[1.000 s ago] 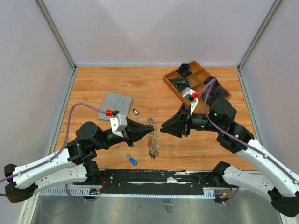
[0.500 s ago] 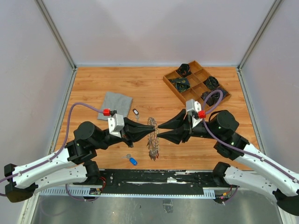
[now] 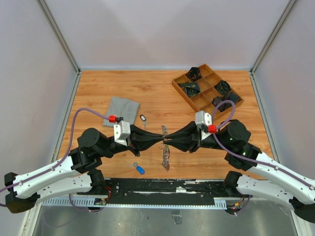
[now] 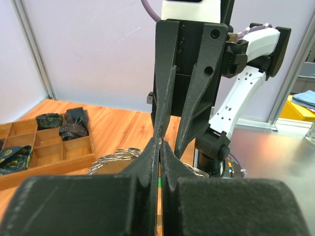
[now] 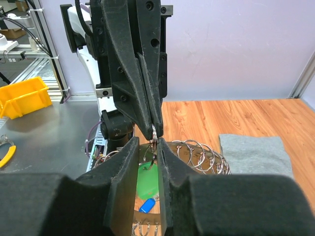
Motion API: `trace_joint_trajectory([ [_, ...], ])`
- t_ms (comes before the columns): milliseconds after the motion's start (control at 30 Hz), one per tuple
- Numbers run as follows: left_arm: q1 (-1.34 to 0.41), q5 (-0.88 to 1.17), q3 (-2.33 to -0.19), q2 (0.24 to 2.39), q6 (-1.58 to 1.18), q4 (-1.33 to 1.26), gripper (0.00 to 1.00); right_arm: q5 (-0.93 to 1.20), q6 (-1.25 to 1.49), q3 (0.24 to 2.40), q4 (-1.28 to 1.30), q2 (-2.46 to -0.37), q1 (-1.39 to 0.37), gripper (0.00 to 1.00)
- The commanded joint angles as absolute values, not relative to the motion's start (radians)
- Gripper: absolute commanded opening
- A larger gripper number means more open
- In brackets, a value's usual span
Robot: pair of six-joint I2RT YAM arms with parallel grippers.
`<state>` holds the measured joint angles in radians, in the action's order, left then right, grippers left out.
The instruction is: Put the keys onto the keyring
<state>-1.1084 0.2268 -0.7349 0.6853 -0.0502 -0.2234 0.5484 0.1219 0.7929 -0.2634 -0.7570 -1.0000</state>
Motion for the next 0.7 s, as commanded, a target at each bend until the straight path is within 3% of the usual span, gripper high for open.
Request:
trace_joint_trajectory([
  [0, -1.105, 0.24, -0.782, 0.673, -0.051, -0.299, 0.0, 0.527, 0.112, 0.788, -0.288, -0.746, -1.009, 0.2],
  [333, -1.105, 0.25, -0.787, 0.668, -0.051, -0.299, 0.01, 0.533, 0.134, 0.799, -0.259, -0.767, -1.01, 0.01],
  [500, -1.105, 0.261, -0.789, 0.668, -0.053, -0.287, 0.01, 0.553, 0.072, 0.904, -0.073, -0.795, -1.009, 0.0],
  [667, -1.105, 0.326, -0.814, 0.688, -0.051, -0.242, 0.21, 0.569, -0.128, 1.112, 0.309, -0.847, -1.01, 0.0],
])
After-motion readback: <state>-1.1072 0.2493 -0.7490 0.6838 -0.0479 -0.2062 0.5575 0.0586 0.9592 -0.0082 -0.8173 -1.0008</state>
